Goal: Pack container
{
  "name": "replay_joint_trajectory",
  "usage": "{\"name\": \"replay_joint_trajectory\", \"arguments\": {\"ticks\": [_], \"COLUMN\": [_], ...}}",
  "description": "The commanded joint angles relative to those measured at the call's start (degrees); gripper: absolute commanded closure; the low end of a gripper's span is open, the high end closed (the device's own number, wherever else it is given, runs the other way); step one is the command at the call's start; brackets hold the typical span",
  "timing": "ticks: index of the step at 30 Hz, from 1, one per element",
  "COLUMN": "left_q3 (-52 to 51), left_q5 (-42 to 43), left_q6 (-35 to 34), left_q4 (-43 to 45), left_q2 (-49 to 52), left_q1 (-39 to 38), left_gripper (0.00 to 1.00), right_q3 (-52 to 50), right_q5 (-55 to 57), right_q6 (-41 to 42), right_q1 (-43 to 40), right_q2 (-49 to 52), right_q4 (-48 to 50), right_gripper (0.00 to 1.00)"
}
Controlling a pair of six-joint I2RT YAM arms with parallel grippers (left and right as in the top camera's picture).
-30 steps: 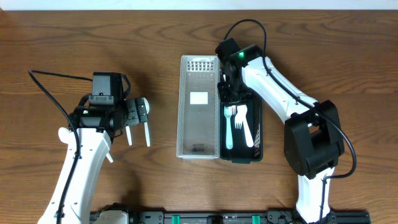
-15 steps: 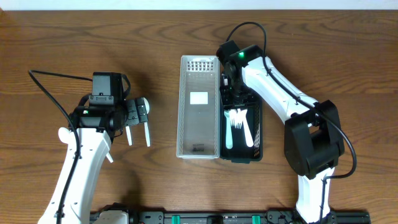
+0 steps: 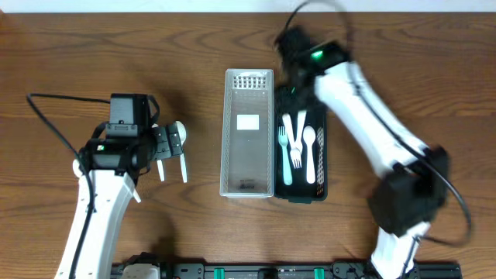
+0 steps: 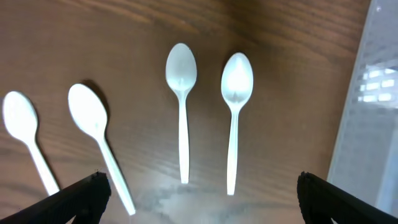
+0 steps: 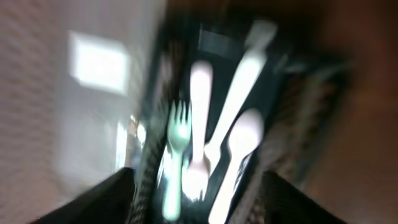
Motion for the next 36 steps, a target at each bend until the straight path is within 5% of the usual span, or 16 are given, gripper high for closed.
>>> {"name": "replay_joint_trajectory", "arguments": {"ticks": [1,13,36], "left_q3": [4.1,5.3,5.3], "left_q5": [-0.2,4.3,6.6], "left_q6": [0.5,-1.7,-0.6], "left_q4": [-2.3,-1.6,9.5], "left_q2": [-0.3,16.3,37.7], "left_q1": [-0.2,-3.2,-3.2], "left_gripper": [0.02,0.02,0.02], "right_q3": [5.6,6.1,6.1], "right_q5": [4.2,-2.9,-2.8], "right_q6": [-2.3,-9.8,-11.5], "right_q1": [-7.0,-35.3,-37.2], "right_q2": [-8.4,-7.9,-1.7], "right_q4": [0.0,-6.1,-8.1], "right_gripper": [0.23,0.14,0.14]}}
